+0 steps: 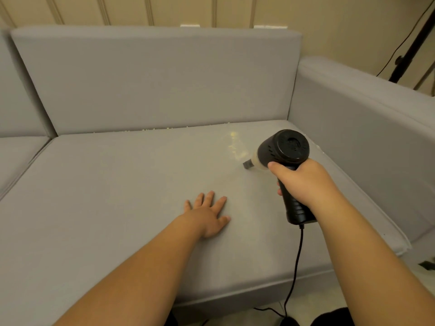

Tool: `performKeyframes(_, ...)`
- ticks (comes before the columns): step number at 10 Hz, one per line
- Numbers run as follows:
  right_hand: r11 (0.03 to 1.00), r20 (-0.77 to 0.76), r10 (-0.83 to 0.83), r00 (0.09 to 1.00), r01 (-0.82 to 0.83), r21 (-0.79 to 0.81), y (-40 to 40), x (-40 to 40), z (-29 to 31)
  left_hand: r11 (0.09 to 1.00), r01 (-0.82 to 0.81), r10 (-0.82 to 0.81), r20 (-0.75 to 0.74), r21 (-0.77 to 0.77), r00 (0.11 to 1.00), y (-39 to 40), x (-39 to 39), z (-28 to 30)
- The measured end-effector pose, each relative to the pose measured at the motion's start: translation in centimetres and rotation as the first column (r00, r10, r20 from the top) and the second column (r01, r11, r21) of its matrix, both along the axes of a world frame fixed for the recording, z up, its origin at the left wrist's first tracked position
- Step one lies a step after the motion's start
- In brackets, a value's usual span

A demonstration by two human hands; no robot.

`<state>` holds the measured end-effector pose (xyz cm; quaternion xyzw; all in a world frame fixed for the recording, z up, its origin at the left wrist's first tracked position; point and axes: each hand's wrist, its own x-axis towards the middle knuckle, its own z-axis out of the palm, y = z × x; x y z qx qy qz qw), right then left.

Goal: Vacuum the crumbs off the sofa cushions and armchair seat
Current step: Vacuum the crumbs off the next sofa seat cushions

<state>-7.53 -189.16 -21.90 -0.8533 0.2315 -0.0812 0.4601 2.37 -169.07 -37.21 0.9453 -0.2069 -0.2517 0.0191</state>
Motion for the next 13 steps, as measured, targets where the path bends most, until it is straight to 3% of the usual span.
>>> performKeyframes(1, 0.999, 0.015, -0.032, 0.999, 0.032, -0.006, -1.2, 0.5, -1.5, 1.000, -0.005, 0.005, 0.010, 0.018, 1.000, -0.4, 0.2, -0.1)
performKeyframes(3, 0.983, 0.073, -0.111, 0.991, 0.099, 0.152, -2.2, 2.0, -3.8, 1.000, -0.022, 0.022, -0.009, 0.010, 1.000, -0.8, 0.4, -0.1)
performKeyframes(6, 0.959, 0.061, -0.095, 0.994, 0.075, 0.274, -2.0, 2.3, -3.2, 0.999, -0.031, 0.031, -0.013, 0.025, 0.999, -1.2, 0.3, -0.1)
performKeyframes(11, 0.979, 0.025, 0.135, 0.991, -0.137, 0.151, 0.6, 0.7, -2.2, 0.999, -0.031, 0.032, -0.032, 0.027, 0.999, -1.1, 0.3, 0.3)
performKeyframes(13, 1.000, 0.078, 0.002, 0.997, -0.004, 0.030, -0.6, 1.5, -3.4, 0.999, -0.029, 0.030, -0.023, 0.020, 0.999, -1.1, 0.3, 0.3)
